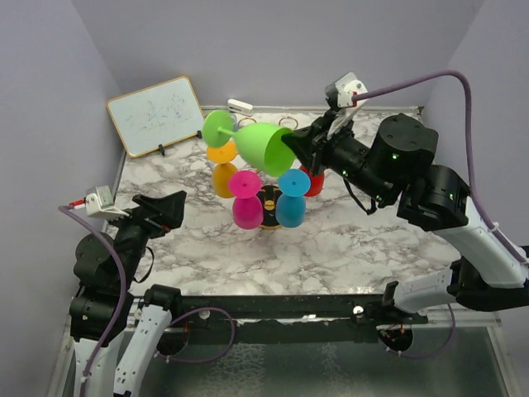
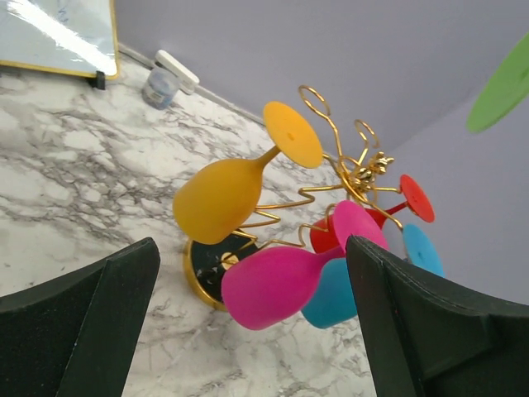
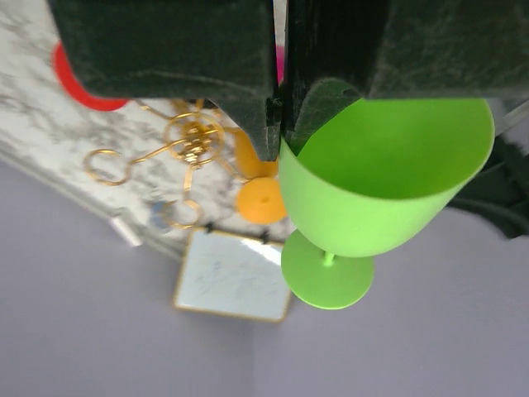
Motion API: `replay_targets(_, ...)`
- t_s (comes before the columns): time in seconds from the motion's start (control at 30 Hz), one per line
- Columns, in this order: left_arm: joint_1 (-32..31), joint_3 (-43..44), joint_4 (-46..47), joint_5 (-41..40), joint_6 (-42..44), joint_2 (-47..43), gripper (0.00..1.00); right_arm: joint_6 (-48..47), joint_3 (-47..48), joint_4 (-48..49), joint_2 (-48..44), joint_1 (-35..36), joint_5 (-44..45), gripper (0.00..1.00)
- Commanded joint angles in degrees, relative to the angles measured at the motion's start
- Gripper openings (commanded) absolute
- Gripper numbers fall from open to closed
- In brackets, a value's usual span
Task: Take the wine glass off the wine glass rack
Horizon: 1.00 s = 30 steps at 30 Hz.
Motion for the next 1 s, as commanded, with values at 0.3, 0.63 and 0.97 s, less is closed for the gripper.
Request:
replay_targets(0.3, -0.1, -9.5, 4.8, -9.7, 7.3, -1.8, 0.96, -22.0, 1.9, 20.8, 6.3, -19.0, 20.7, 0.01)
replay_targets(0.63, -0.1, -13.7, 7.1, -11.8, 13.1, 4.5, 0.96, 8.8, 2.7, 3.4, 20.0, -61.5, -10.3, 0.01)
replay_targets(0.97, -0.1, -14.0, 5.6, -11.4, 13.6, 7.5, 0.95, 20.2, 1.8, -16.5, 32.1, -76.0, -13.2, 0.01)
